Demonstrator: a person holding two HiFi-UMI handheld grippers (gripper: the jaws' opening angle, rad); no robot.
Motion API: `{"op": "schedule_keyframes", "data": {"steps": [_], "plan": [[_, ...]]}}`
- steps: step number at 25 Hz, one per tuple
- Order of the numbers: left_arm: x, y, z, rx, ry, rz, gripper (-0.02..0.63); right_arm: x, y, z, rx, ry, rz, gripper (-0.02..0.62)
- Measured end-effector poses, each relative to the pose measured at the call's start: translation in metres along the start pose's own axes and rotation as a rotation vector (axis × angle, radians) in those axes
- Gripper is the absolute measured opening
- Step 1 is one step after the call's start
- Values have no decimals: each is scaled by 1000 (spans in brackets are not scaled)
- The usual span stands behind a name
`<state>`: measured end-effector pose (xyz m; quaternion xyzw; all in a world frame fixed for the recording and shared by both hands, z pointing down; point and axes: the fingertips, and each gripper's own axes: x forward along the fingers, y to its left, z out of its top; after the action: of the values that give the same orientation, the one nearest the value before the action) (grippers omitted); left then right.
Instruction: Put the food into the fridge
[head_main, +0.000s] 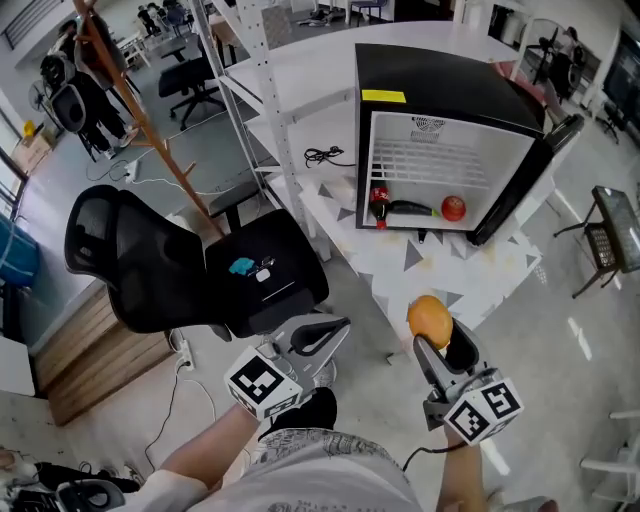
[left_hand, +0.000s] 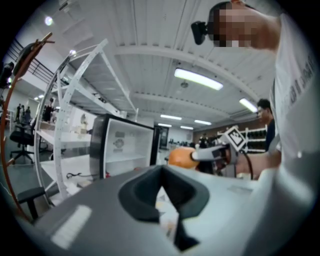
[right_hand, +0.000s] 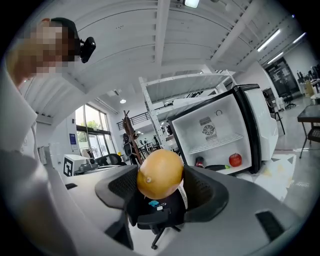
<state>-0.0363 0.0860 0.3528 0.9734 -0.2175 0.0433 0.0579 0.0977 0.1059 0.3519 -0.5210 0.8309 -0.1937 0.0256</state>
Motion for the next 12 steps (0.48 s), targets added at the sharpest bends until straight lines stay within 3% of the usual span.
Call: {"op": "schedule_keyframes", "data": {"steps": [12], "plan": [[42, 121, 11, -13, 16, -58, 6, 111, -35, 28, 11, 20, -67, 277]]}}
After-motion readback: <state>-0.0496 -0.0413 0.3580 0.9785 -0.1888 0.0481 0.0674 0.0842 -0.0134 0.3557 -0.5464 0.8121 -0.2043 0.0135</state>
